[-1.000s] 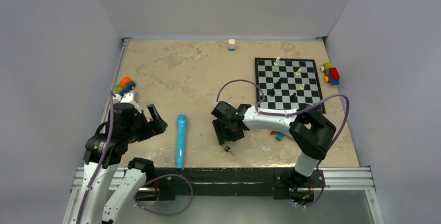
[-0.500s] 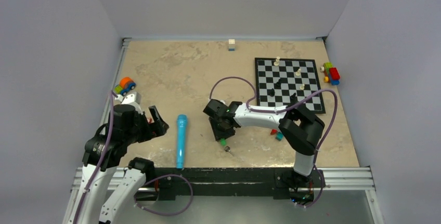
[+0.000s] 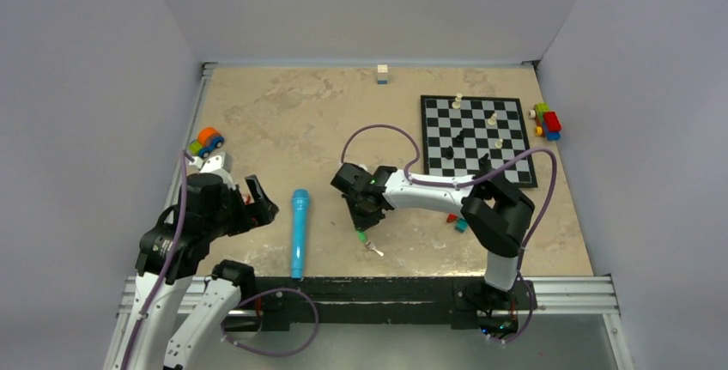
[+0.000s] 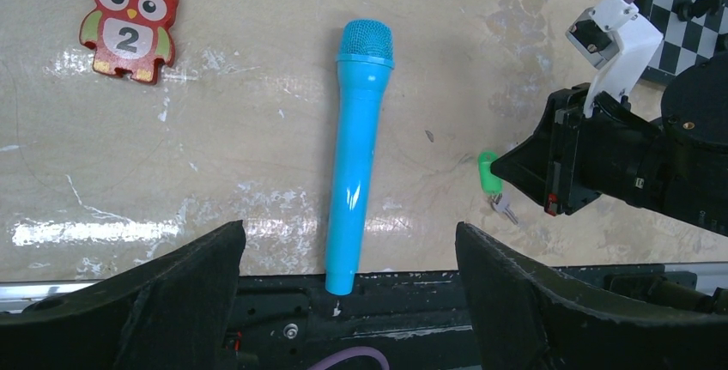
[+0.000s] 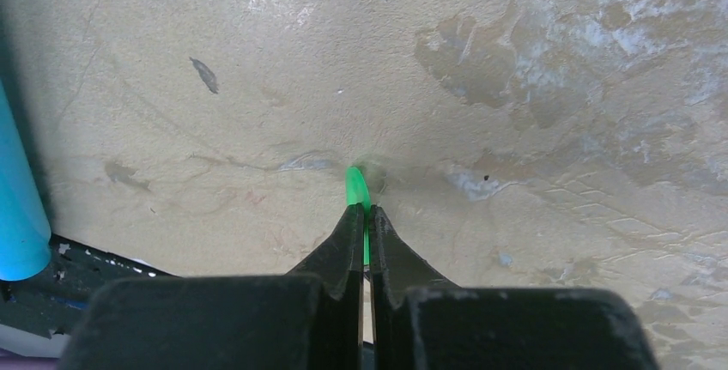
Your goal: Remove the keys from the keyring
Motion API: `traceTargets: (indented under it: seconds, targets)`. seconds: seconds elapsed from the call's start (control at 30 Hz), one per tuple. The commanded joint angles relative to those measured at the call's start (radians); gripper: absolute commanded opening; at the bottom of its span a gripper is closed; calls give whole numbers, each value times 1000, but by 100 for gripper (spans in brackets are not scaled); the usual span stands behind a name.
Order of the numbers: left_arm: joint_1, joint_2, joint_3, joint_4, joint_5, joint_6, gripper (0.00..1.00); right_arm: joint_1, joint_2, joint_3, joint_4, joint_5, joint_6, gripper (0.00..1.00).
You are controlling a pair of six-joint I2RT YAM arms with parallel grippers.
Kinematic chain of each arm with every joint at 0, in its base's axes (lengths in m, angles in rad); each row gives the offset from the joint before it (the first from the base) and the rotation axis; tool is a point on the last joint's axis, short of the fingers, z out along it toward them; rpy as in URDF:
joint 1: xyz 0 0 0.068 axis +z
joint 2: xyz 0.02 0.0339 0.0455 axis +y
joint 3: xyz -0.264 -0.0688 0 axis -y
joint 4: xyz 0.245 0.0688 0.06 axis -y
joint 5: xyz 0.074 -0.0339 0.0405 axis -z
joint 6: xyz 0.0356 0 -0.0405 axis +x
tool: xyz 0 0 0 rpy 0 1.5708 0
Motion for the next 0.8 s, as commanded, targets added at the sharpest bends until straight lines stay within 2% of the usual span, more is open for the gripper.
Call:
traceTargets:
  seconds: [0.0, 0.2, 0.4, 0.57, 0.77]
  targets:
    - [-6, 0, -5, 39, -3, 16, 95, 2, -41, 23, -39, 51, -19, 0]
    - [-6, -4, -6, 50, 16, 27, 96, 2, -112, 19, -21, 22, -50, 0]
    - [-6, 1, 13, 79, 141, 75, 99, 2, -187, 71, -60, 11, -80, 0]
    - [-6, -13, 65, 140, 281, 93, 99, 2, -256, 179, -100, 17, -106, 0]
    - [-6, 25, 158, 220, 436, 144, 99, 2, -279, 389, -153, 19, -150, 0]
